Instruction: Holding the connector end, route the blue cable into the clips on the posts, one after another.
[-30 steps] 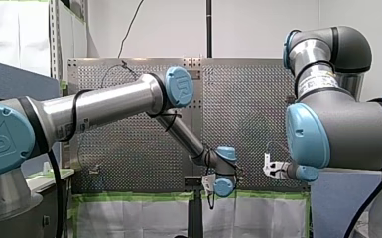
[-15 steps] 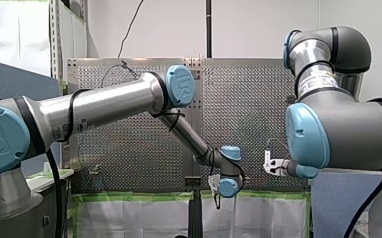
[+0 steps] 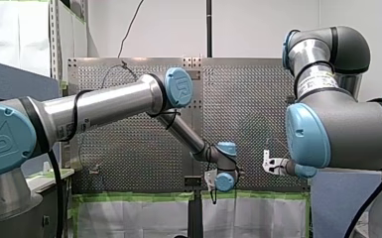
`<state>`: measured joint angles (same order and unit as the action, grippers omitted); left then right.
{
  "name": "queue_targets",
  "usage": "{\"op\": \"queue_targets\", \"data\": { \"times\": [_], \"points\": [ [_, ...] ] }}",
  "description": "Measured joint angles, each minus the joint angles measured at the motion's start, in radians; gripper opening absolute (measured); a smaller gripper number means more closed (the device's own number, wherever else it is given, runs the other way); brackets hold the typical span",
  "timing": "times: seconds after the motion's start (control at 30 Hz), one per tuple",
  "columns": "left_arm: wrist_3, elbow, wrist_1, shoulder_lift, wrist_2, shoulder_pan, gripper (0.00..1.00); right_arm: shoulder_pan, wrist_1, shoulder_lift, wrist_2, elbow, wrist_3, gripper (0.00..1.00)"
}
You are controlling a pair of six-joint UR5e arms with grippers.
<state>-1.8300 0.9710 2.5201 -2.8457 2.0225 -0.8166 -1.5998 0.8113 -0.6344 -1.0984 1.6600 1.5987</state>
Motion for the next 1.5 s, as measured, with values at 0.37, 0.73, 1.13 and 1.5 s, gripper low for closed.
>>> {"op": "queue_targets", "data": {
  "times": [0.37, 0.73, 1.13, 1.5],
  "points": [
    [-0.002, -0.055, 0.044, -0.063, -0.026, 0.011, 0.00, -0.002, -0.002, 0.000, 0.001, -0.011, 0.000, 0.00],
    [-0.010, -0.117, 0.061, -0.083, -0.055, 0.045, 0.00, -0.003, -0.001, 0.000, 0.005, -0.013, 0.003, 0.00],
    [-0.017, -0.124, 0.054, -0.084, -0.075, 0.083, 0.00, 0.004, 0.023, 0.001, 0.002, -0.013, 0.028, 0.00],
    [-0.020, -0.128, 0.058, -0.084, -0.077, 0.111, 0.00, 0.006, 0.038, 0.035, -0.008, -0.035, 0.040, 0.00]
  ]
}}
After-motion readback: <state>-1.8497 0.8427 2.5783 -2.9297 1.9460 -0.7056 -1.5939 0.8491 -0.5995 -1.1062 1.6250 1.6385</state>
